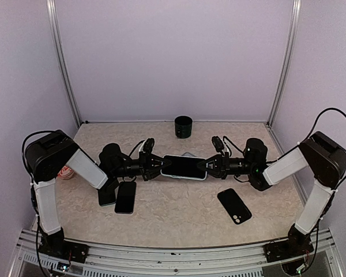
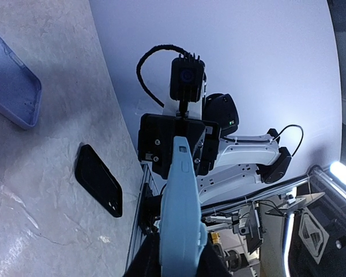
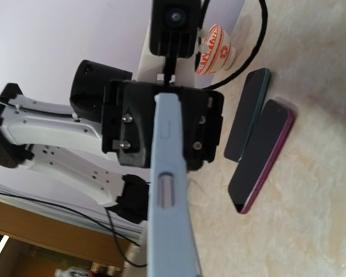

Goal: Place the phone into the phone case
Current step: Press the bottom corners of the phone case, then press the phone at the top corners of the phone case.

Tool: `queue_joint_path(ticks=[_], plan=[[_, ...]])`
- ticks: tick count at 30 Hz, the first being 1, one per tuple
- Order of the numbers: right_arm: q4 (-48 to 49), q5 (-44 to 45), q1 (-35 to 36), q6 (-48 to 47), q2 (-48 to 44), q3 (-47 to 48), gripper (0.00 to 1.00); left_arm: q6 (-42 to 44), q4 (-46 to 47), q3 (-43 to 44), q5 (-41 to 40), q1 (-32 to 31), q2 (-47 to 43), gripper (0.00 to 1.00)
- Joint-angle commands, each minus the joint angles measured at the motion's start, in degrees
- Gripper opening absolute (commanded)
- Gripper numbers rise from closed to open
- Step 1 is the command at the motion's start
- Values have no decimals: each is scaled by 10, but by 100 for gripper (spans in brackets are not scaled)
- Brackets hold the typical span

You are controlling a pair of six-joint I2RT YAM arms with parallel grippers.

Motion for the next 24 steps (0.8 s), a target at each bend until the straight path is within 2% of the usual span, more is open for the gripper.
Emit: queue_joint_path(ticks=[1, 4, 10, 19, 22, 24], plan=[[-98, 26, 12, -73, -30, 15, 0, -5, 23, 9, -5, 2, -3, 30], [-169, 45, 18, -106, -46, 32, 0, -1, 17, 11, -3, 2, -3, 41], [-261, 83, 23, -134, -67, 57, 0, 11, 1, 17, 2, -3, -6, 41], [-396, 143, 36, -197, -93, 96, 0, 22, -11, 21, 7, -8, -9, 0], [-421, 148, 38, -213, -101, 102, 0, 21, -9, 21, 8, -8, -9, 0], [-409, 131, 37, -210, -108, 97, 4, 21, -7, 21, 7, -8, -9, 0]])
